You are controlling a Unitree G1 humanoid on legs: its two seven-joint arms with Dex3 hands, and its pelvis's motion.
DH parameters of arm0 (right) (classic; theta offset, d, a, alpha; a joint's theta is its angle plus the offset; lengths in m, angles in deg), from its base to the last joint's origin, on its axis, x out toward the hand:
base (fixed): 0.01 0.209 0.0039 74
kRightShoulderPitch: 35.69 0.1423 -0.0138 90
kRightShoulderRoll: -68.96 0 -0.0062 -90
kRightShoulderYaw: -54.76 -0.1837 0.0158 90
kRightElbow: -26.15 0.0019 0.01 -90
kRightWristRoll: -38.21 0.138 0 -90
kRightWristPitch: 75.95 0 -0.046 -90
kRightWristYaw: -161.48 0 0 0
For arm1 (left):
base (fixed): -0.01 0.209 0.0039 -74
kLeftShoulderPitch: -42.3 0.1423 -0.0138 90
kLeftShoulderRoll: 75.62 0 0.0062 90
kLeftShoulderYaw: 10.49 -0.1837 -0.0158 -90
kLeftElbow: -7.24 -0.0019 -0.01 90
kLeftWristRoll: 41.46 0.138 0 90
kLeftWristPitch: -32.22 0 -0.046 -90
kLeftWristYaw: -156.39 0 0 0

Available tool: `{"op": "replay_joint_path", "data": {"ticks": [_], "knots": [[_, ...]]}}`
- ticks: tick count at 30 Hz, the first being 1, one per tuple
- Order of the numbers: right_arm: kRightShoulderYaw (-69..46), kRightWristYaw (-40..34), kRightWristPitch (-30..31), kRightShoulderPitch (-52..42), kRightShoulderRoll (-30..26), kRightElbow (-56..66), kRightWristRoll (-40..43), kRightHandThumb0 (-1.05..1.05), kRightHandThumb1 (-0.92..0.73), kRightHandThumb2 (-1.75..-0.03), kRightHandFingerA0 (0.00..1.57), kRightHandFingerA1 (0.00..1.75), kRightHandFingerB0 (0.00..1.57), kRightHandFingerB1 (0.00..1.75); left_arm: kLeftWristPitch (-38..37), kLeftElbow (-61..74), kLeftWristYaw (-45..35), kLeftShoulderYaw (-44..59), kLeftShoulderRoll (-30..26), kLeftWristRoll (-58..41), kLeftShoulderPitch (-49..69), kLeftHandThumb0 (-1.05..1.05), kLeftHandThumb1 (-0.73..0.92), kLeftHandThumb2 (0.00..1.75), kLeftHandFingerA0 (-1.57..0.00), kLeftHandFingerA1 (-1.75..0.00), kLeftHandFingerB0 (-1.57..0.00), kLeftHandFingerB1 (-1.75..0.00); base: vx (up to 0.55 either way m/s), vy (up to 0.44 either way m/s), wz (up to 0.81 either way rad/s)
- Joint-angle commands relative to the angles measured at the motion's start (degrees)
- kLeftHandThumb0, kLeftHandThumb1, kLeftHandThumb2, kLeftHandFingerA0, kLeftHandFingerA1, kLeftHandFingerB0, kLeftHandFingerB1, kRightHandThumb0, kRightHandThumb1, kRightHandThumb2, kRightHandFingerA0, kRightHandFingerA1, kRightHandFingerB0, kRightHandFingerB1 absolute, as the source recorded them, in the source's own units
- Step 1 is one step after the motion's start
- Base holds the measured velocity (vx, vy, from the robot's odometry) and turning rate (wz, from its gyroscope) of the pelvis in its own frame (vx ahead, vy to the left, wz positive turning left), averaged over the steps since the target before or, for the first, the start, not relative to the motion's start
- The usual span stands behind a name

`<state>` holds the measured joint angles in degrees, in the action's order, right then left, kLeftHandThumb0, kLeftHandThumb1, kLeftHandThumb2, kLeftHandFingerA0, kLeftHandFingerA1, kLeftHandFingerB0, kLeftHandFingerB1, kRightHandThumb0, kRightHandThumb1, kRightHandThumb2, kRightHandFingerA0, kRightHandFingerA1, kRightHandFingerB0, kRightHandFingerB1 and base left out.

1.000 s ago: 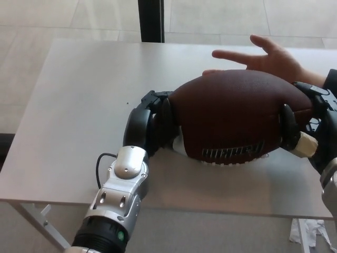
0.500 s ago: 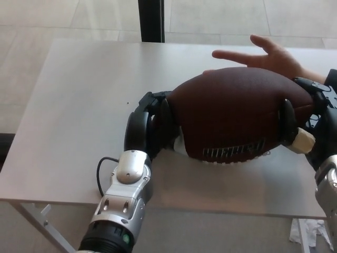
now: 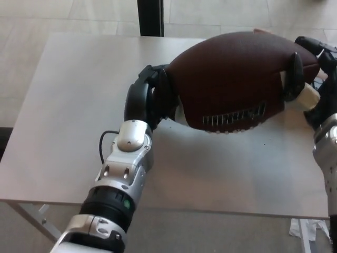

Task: The robot uses both its hands to grab the left and right ends of a football kept in the middle of the desk infront of it, lifts it up and places it in the palm of a person

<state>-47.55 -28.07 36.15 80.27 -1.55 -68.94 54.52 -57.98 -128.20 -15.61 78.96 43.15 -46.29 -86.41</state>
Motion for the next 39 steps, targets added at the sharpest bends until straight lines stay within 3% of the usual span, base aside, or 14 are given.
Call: {"op": "replay_joint_path", "data": {"ticks": [1,3,8,11,18,21,26,28,30,33,34,35,36,39], "knots": [[-1.5,2.4,7.2,17.4,2.1,-1.5,8.7,-0.13,-0.53,-1.25,1.04,1.75,0.91,1.54,12.5,-9.1,-6.7,-4.8,3.3,3.5,-24.3,-0.44,0.73,0.71,-0.61,-1.63,-0.64,-1.46,0.0,0.0,0.0],[-1.9,1.8,7.5,18.3,2.2,-1.5,8.2,-0.1,-0.51,-1.27,1.01,1.75,0.89,1.55,13.0,-11.9,-6.7,-6.1,2.2,5.5,-26.3,-0.42,0.71,0.64,-0.59,-1.36,-0.65,-1.19,0.0,0.0,0.0],[-2.8,0.2,7.7,20.9,1.9,-3.8,5.9,-0.08,-0.47,-1.33,1.0,1.75,0.88,1.51,16.5,-14.9,-9.5,-5.6,0.7,4.3,-30.5,-0.45,0.74,0.68,-0.74,-1.3,-0.68,-1.03,0.0,0.0,0.0],[-4.2,-0.1,7.6,22.8,1.7,-6.8,5.9,-0.06,-0.49,-1.31,0.99,1.75,0.87,1.46,22.2,-16.1,-9.4,-7.7,-0.2,6.3,-33.3,-0.54,0.83,0.65,-0.57,-0.99,-0.55,-0.65,0.0,0.0,0.0],[-7.8,-3.5,5.4,26.7,1.7,-13.4,4.9,-0.06,-0.51,-1.3,0.94,1.75,0.83,1.41,15.8,-22.4,-14.5,-14.9,-2.4,12.0,-36.5,-0.53,0.76,0.65,-0.65,-1.42,-0.58,-0.79,0.0,0.0,0.0],[-8.5,-4.3,4.9,28.0,1.6,-15.9,4.0,-0.07,-0.5,-1.22,0.92,1.75,0.78,1.5,15.8,-23.7,-15.7,-19.2,-2.9,14.8,-37.6,-0.53,0.78,0.62,-0.57,-1.08,-0.53,-0.54,0.0,0.0,0.0],[-11.0,-5.9,4.9,30.4,1.2,-20.8,4.3,-0.05,-0.48,-1.21,0.92,1.75,0.82,1.42,17.1,-26.5,-10.1,-14.3,-1.4,9.0,-38.4,-0.44,0.78,0.64,-0.49,-1.33,-0.49,-0.86,0.0,0.0,0.0],[-11.7,-5.8,4.6,31.1,1.1,-22.8,4.3,-0.1,-0.63,-0.99,0.89,1.75,0.78,1.37,16.0,-27.9,-12.6,-21.1,-2.2,15.6,-38.9,-0.38,0.8,0.64,-0.37,-1.1,-0.38,-0.71,0.0,0.0,0.0],[-11.8,-5.9,4.5,31.6,0.8,-24.7,3.6,-0.1,-0.63,-1.03,0.89,1.75,0.76,1.37,11.4,-29.4,-15.3,-36.9,-3.3,29.8,-39.1,-0.38,0.67,0.6,-0.44,-1.3,-0.43,-0.91,0.0,0.0,0.0],[-12.9,-6.8,3.8,31.6,0.2,-27.6,3.1,-0.1,-0.63,-1.08,0.9,1.75,0.76,1.44,16.2,-29.9,-15.7,-36.1,-1.9,26.9,-39.5,-0.3,0.61,0.6,-0.48,-1.25,-0.42,-0.67,0.0,0.0,0.0],[-12.9,-6.9,3.4,31.4,0.4,-28.0,2.9,-0.1,-0.65,-1.09,0.93,1.75,0.79,1.45,16.2,-30.1,-16.7,-38.0,-2.1,28.0,-39.6,-0.37,0.51,0.83,-0.51,-0.96,-0.31,-0.61,0.0,0.0,0.0],[-13.0,-7.0,2.9,31.2,0.4,-28.7,2.7,-0.1,-0.65,-1.09,0.93,1.75,0.79,1.45,16.2,-30.4,-18.3,-40.6,-2.1,29.7,-39.7,-0.37,0.51,0.83,-0.51,-0.96,-0.31,-0.61,0.0,0.0,0.0],[-13.4,-7.9,2.5,29.9,-0.4,-30.2,1.9,-0.06,-0.56,-1.15,0.88,1.75,0.75,1.45,20.0,-29.9,-16.0,-36.9,-0.9,25.5,-38.5,-0.24,0.72,0.58,-0.39,-1.24,-0.23,-0.37,0.0,0.0,0.0],[-14.5,-10.0,2.1,28.4,-1.1,-32.5,1.2,-0.18,-0.73,-0.87,0.9,1.75,0.73,1.4,22.3,-29.9,-16.4,-39.1,-0.1,25.9,-37.1,-0.3,0.77,0.58,-0.41,-1.43,-0.18,-0.32,0.0,0.0,0.0]]}}
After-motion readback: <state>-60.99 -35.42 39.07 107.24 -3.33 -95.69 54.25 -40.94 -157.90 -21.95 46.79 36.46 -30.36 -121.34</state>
